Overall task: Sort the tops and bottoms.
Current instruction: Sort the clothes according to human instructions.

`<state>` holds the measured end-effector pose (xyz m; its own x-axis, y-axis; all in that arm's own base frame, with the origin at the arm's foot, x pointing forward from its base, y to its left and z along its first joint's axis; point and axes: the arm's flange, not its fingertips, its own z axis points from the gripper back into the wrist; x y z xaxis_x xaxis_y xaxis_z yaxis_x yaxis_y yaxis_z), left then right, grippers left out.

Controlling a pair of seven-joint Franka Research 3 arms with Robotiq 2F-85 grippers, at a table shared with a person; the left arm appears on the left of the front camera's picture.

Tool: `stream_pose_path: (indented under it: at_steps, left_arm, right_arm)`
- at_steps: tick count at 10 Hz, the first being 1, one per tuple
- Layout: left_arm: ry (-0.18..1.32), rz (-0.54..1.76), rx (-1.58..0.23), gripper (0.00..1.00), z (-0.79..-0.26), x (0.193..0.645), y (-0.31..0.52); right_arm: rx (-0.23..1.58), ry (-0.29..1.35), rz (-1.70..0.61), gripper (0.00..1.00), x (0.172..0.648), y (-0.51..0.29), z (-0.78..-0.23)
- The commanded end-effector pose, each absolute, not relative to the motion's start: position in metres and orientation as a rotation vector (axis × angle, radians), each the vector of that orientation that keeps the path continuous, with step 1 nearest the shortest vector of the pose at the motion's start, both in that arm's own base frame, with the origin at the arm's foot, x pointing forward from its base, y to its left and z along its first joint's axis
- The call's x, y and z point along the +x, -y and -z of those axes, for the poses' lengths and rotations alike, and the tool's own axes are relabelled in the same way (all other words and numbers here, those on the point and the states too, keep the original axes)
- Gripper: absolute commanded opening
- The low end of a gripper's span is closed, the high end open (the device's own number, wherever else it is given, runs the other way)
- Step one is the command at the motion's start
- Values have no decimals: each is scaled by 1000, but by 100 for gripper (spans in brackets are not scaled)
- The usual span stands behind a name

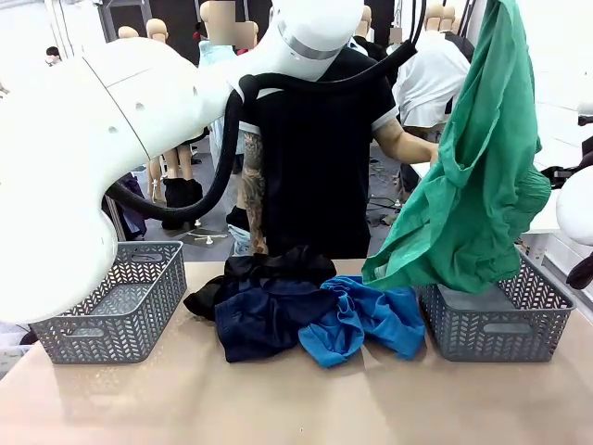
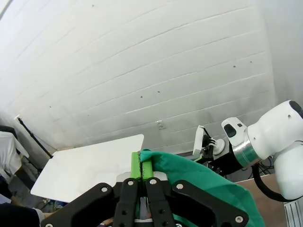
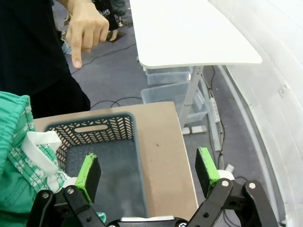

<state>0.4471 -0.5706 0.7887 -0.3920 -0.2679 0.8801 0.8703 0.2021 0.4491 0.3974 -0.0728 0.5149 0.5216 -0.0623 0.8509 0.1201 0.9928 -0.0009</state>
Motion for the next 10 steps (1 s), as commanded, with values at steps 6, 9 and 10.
stream_pose_path:
  at_steps: [6, 9, 10]
  left_arm:
    - [1296, 1608, -599, 0, -776, 572, 696]
    - [1142, 1632, -580, 0, -714, 639, 758]
    - [1052, 1616, -604, 0, -673, 653, 765]
  right_arm:
    - [-61, 1010, 109, 100, 398, 73, -514]
    - [-61, 1010, 109, 100, 398, 73, -514]
    - [-61, 1010, 109, 100, 398, 73, -514]
